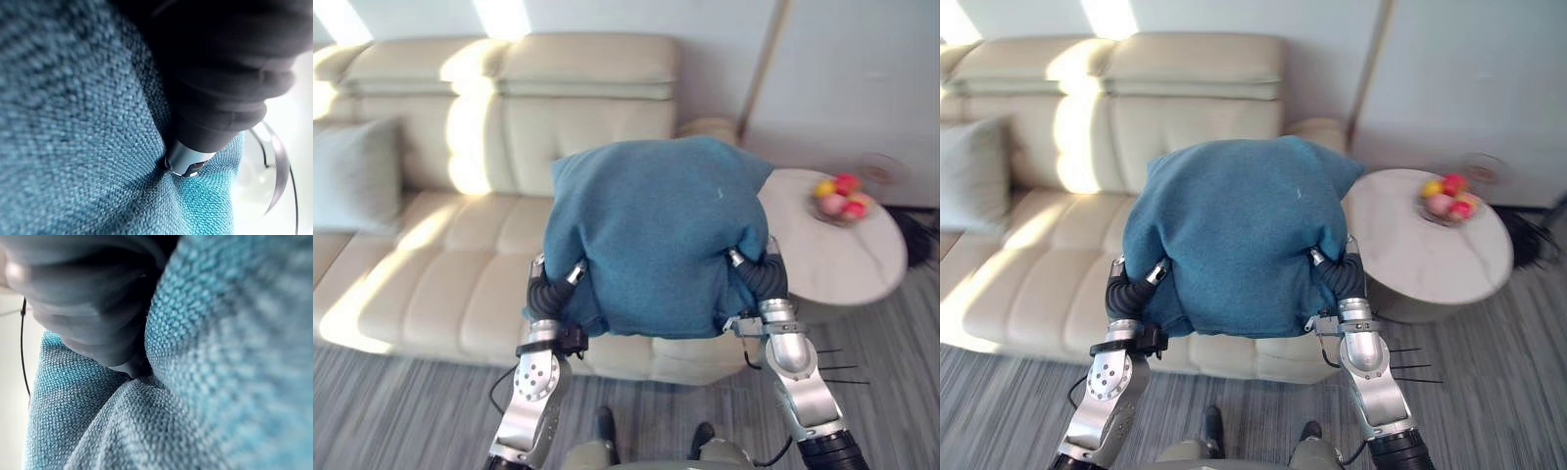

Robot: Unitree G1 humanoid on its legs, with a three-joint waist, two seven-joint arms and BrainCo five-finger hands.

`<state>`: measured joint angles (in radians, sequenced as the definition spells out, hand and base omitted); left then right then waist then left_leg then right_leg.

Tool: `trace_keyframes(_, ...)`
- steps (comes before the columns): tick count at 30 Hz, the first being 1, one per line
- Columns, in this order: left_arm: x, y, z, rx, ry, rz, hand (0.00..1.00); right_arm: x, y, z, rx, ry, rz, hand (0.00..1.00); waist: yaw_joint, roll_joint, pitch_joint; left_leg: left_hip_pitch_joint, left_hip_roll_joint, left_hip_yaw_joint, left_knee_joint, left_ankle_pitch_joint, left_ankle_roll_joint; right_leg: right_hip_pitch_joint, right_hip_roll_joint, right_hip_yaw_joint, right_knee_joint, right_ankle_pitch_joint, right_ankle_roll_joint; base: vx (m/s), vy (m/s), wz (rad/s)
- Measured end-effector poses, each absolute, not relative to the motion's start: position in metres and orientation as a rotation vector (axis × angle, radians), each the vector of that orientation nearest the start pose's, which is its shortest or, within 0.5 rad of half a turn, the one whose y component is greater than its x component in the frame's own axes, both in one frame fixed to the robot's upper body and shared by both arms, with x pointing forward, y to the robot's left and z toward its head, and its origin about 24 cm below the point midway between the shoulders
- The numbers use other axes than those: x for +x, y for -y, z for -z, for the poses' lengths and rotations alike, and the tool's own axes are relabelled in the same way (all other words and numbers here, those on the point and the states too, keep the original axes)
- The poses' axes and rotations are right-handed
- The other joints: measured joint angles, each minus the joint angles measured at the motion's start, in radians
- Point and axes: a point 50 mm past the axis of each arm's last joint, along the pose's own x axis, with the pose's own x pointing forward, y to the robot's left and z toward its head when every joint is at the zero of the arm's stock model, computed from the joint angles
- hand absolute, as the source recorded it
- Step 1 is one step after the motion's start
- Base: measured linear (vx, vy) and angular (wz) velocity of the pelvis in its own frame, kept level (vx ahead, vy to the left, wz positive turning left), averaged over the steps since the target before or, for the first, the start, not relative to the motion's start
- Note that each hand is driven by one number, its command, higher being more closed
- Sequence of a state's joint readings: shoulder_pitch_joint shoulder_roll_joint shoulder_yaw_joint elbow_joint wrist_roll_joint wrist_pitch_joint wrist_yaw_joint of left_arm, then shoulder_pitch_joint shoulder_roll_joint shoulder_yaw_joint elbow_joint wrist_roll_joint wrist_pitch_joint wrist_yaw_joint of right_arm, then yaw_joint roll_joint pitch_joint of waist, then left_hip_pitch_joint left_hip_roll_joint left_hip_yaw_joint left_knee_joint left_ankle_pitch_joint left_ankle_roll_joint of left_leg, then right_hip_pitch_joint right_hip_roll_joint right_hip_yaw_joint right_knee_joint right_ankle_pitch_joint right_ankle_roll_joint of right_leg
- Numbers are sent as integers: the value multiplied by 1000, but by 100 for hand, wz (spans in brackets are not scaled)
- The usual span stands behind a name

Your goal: Pick up cushions and gather them together orderly.

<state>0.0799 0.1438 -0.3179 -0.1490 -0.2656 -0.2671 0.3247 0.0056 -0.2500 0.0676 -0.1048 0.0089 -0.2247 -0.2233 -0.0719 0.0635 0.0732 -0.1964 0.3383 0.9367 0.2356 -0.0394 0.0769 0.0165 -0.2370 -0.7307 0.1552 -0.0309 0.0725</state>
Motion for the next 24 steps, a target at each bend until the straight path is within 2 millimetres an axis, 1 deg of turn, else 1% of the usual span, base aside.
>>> trace_keyframes(1,227,-116,-72,-240,235,-11,100,247,185,-90,-203,334,133,100,-10,5,-5,2,6,33,17,8,17,12,-9,-32,5,-1,1,95,290,231)
trace_keyframes(2,229,-108,-77,-244,248,41,100,248,193,-91,-211,334,177,100,-7,5,-8,-43,-28,-5,30,11,43,20,-48,-92,35,-4,5,75,305,174)
trace_keyframes(3,230,-107,-77,-250,247,56,100,247,194,-91,-211,332,188,100,2,0,-11,-62,-58,-40,30,2,57,30,-68,-115,39,-5,10,60,256,150)
trace_keyframes(4,231,-107,-77,-253,241,62,100,247,195,-90,-210,329,193,100,7,-7,-15,-75,-82,-64,33,-6,67,37,-89,-130,51,-12,27,88,244,121)
trace_keyframes(5,232,-106,-74,-255,228,72,100,248,196,-88,-210,317,199,100,9,-14,-15,-95,-120,-111,64,-38,84,51,-147,-158,123,-31,58,88,210,127)
trace_keyframes(6,234,-104,-69,-244,203,89,100,248,199,-82,-217,289,209,100,10,-15,-14,-104,-149,-150,95,-67,96,52,-195,-145,218,-45,42,139,345,172)
trace_keyframes(7,236,-99,-63,-223,166,117,100,245,207,-70,-231,233,234,100,2,-19,-11,-106,-183,-225,130,-102,109,15,-257,-31,392,-77,-70,94,229,157)
trace_keyframes(8,237,-97,-60,-212,151,128,100,242,209,-64,-224,204,248,100,-7,-25,-8,-107,-198,-264,144,-121,111,-15,-253,89,472,-116,-96,119,221,219)
trace_keyframes(9,238,-98,-54,-191,120,138,100,235,207,-49,-201,138,262,100,-33,-55,0,-100,-253,-350,166,-158,109,-99,-171,380,622,-217,-39,103,98,181)
trace_keyframes(10,238,-98,-52,-184,109,140,100,232,206,-44,-192,117,267,100,-38,-72,9,-87,-276,-369,164,-171,118,-133,-138,461,660,-248,-22,138,84,190)
trace_keyframes(11,238,-99,-46,-169,87,140,100,230,205,-38,-184,87,269,100,-44,-91,23,-63,-316,-401,157,-179,120,-201,-84,564,701,-298,-4,142,52,125)
trace_keyframes(12,237,-98,-43,-162,71,144,100,228,206,-35,-183,74,270,100,-48,-97,34,-44,-347,-423,146,-180,119,-276,-42,616,696,-328,-6,128,54,102)
trace_keyframes(13,237,-97,-42,-162,69,147,100,227,206,-34,-184,70,271,100,-47,-97,41,-33,-356,-423,139,-181,112,-316,-26,627,684,-334,4,117,61,68)
trace_keyframes(14,236,-95,-42,-161,67,158,100,225,207,-32,-180,60,276,100,-50,-90,47,-18,-374,-442,123,-185,110,-385,0,629,629,-331,5,81,61,33)
trace_keyframes(15,236,-93,-42,-161,65,165,100,224,209,-31,-177,54,280,100,-52,-85,51,-9,-380,-447,111,-185,109,-413,16,631,589,-326,11,143,109,33)
trace_keyframes(16,235,-91,-41,-156,63,185,100,220,211,-29,-181,43,287,100,-60,-76,54,19,-396,-451,59,-198,84,-461,48,636,458,-276,21,136,101,27)
trace_keyframes(17,234,-90,-40,-150,59,196,100,217,213,-27,-181,35,293,100,-70,-80,52,37,-402,-433,41,-220,50,-466,49,641,396,-250,15,272,92,74)
trace_keyframes(18,233,-86,-40,-131,64,229,100,205,215,-27,-173,29,320,100,-91,-96,51,32,-386,-444,164,-246,61,-477,29,661,335,-202,5,361,-14,100)
trace_keyframes(19,232,-82,-38,-116,57,265,100,197,222,-26,-188,17,341,100,-111,-108,56,37,-383,-447,219,-295,99,-474,31,690,399,-150,18,382,-48,91)
trace_keyframes(20,232,-80,-35,-116,45,270,100,195,222,-25,-192,10,344,100,-110,-112,55,44,-385,-445,230,-304,89,-473,26,713,420,-138,10,345,-74,32)
trace_keyframes(21,231,-79,-34,-117,37,272,100,195,223,-26,-195,11,346,100,-105,-101,55,59,-383,-443,236,-317,66,-472,39,712,436,-136,7,230,-35,-10)
trace_keyframes(22,231,-79,-33,-117,35,272,100,195,222,-26,-198,11,345,100,-101,-89,57,67,-372,-439,235,-322,53,-461,54,705,438,-137,5,307,-25,-21)
trace_keyframes(23,230,-80,-32,-115,32,271,100,192,221,-28,-191,12,350,100,-90,-79,61,58,-321,-397,339,-310,31,-406,83,698,426,-140,0,312,-61,-25)
trace_keyframes(24,230,-78,-32,-129,29,267,100,187,221,-36,-201,34,352,100,-79,-57,72,29,-231,-364,511,-309,31,-363,113,697,412,-121,8,340,-14,-32)
